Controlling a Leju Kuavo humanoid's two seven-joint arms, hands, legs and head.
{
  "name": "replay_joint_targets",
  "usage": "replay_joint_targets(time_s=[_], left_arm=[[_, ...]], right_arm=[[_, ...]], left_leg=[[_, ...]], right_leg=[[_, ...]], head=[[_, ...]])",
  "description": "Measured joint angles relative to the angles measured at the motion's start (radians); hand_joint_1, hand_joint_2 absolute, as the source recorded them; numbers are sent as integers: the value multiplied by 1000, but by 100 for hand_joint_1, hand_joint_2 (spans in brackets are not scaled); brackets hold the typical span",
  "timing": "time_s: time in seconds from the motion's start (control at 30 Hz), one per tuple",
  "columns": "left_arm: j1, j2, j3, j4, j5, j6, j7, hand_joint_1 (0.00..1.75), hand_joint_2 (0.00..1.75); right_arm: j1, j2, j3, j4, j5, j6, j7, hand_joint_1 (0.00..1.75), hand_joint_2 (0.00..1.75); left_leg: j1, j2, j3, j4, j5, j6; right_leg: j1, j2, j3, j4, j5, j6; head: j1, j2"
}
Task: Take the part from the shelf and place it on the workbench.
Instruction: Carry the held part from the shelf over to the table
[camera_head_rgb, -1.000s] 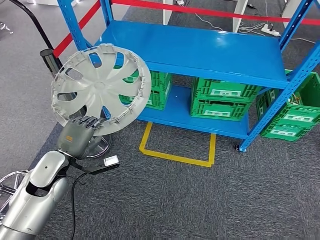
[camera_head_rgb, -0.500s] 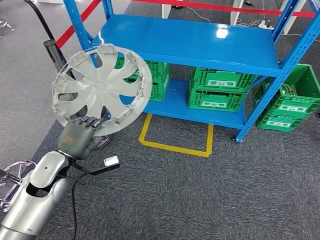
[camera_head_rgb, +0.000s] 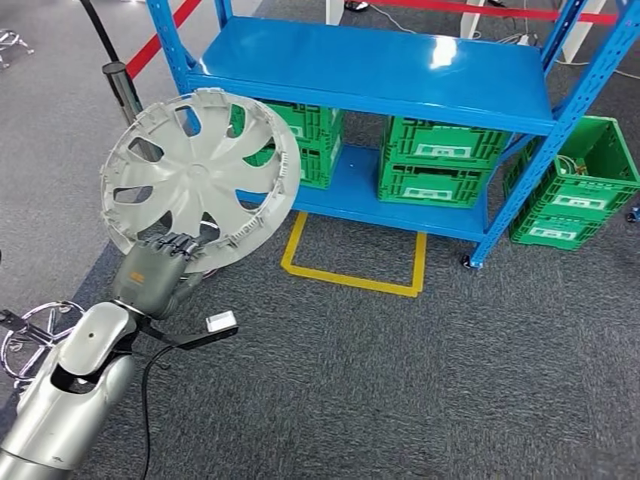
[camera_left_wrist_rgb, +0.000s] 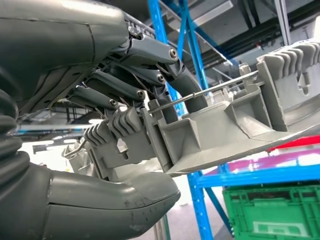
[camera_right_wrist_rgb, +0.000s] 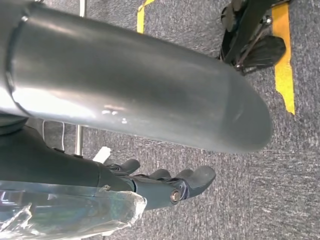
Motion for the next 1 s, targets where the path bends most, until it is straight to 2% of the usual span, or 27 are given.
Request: replay_joint_targets(time_s=[0.07, 0.1, 0.13, 0.17, 0.23, 0.27, 0.3, 0.33, 0.37, 0.43, 0.47, 0.5, 0.57, 0.6, 0.63, 0.67, 0.73, 0.77, 0.8, 0.83, 0.87, 0.93, 0.97, 1.0], left_arm=[[0, 0, 0, 0, 4, 0, -2, 175, 175], [0, 0, 0, 0, 7, 1, -5, 175, 175], [0, 0, 1, 0, 10, 3, -8, 175, 175], [0, 0, 1, 0, 12, 5, -12, 175, 175], [1, 0, 2, 0, 17, 8, -17, 175, 175], [2, 0, 2, 0, 21, 9, -18, 175, 175], [3, -1, 2, 0, 25, 9, -18, 175, 175], [4, -1, 2, 0, 28, 10, -18, 175, 175], [5, -1, 2, 0, 30, 10, -18, 175, 175], [5, -1, 4, 0, 33, 10, -18, 175, 175], [5, -1, 5, -1, 33, 10, -18, 175, 175], [5, -1, 6, -2, 34, 10, -18, 175, 175], [6, -1, 8, -2, 34, 12, -18, 175, 175], [6, -2, 9, -3, 34, 12, -18, 175, 175], [6, -2, 9, -3, 35, 12, -18, 175, 175], [6, -3, 9, -3, 35, 12, -18, 175, 175], [6, -3, 10, -2, 36, 12, -18, 175, 175], [7, -3, 11, -2, 36, 12, -18, 175, 175], [9, -3, 11, -2, 36, 12, -18, 175, 175], [11, -3, 11, -2, 36, 12, -18, 175, 175], [13, -3, 11, -2, 36, 12, -18, 175, 175], [15, -3, 12, -3, 36, 12, -18, 175, 175], [15, -2, 13, -3, 36, 12, -18, 175, 175], [14, -2, 14, -3, 36, 12, -18, 175, 175]], right_arm=[[1, 0, 0, 0, 0, -3, 0, 0, 0], [1, 0, -1, 0, 0, -3, 0, 0, 0], [1, 1, 0, 0, 0, -3, -1, 0, 0], [0, 1, 0, 0, 0, -3, -2, 0, 0], [-1, 1, 0, -1, 0, -3, -3, 0, 0], [-1, 1, 0, -1, 1, -3, -4, 0, 0], [-1, 1, 0, -1, 2, -3, -5, 0, 0], [0, 1, 0, -1, 3, -3, -6, 0, 0], [0, 1, 0, -1, 4, -3, -8, 0, 0], [0, 1, 1, -1, 6, -5, -8, 0, 0], [0, 1, 1, -1, 7, -6, -9, 0, 0], [0, 1, 1, -1, 8, -7, -9, 0, 0], [0, 1, 0, -1, 10, -8, -11, 0, 0], [0, 1, 0, -1, 10, -9, -11, 0, 0], [1, 1, 0, -1, 11, -10, -11, 0, 0], [1, 1, 0, -1, 11, -10, -11, 0, 0], [1, 1, 0, 0, 12, -11, -12, 0, 0], [1, 1, 0, 0, 13, -10, -12, 0, 0], [2, 1, 0, 0, 14, -10, -13, 0, 0], [2, 1, 0, 0, 15, -9, -14, 0, 0], [2, 1, 0, 0, 16, -9, -16, 0, 0], [1, 0, 0, 0, 18, -10, -18, 0, 0], [1, 0, 0, 0, 18, -10, -17, 0, 0], [1, 0, 0, 0, 19, -12, -16, 0, 0]], left_leg=[[1, 0, -10, 1, 12, -9], [2, -2, -15, 6, 5, -14], [3, -4, -25, 25, -20, -20], [5, -5, -39, 65, -60, -26], [9, -8, -76, 194, -151, -35], [10, -8, -88, 254, -176, -38], [11, -8, -89, 288, -181, -40], [12, -8, -69, 280, -167, -39], [12, -8, -30, 235, -143, -37], [10, -8, 75, 85, -110, -27], [9, -8, 111, 28, -107, -23], [6, -8, 130, -5, -109, -19], [3, -8, 128, -18, -106, -10], [3, -7, 126, -21, -100, -4], [5, -5, 122, -24, -93, 4], [7, -4, 117, -28, -86, 10], [7, -2, 101, -27, -73, 18], [6, -2, 93, -26, -68, 19], [5, -2, 85, -25, -63, 19], [5, -3, 79, -24, -59, 17], [5, -3, 75, -23, -55, 15], [3, -4, 70, -19, -52, 10], [1, -4, 67, -15, -50, 6], [-1, -4, 62, -12, -47, 1]], right_leg=[[1, 0, -8, -6, 8, -12], [-1, 0, -16, -7, 15, -22], [-2, -2, -24, -9, 23, -33], [-4, -3, -33, -10, 33, -43], [-3, -5, -54, -9, 51, -51], [-2, -5, -65, -7, 60, -51], [-2, -5, -76, -6, 67, -51], [-1, -5, -86, -4, 73, -50], [-1, -5, -95, -2, 79, -48], [0, -4, -107, 3, 89, -41], [1, -4, -111, 4, 94, -36], [2, -5, -114, 5, 99, -29], [1, -5, -117, 4, 109, -16], [0, -5, -122, 6, 107, -11], [0, -4, -132, 21, 93, -5], [0, -4, -149, 58, 66, -1], [-2, -3, -204, 192, -16, 6], [-2, -3, -228, 259, -47, 9], [-2, -3, -239, 299, -61, 10], [-2, -3, -228, 296, -54, 10], [-2, -3, -195, 251, -31, 9], [-1, -3, -100, 99, 22, 3], [-1, -2, -64, 40, 36, -2], [0, -2, -47, 8, 40, -6]], head=[[0, 0], [0, 0], [-2, 0], [-4, 0], [-7, 0], [-7, 0], [-7, 0], [-7, 0], [-7, 0], [-7, 0], [-7, 0], [-7, 0], [-7, 0], [-8, 0], [-6, 0], [-5, 0], [-2, 0], [-1, 0], [-1, 0], [-1, 0], [-1, 0], [-1, 0], [-1, 0], [-2, 0]])
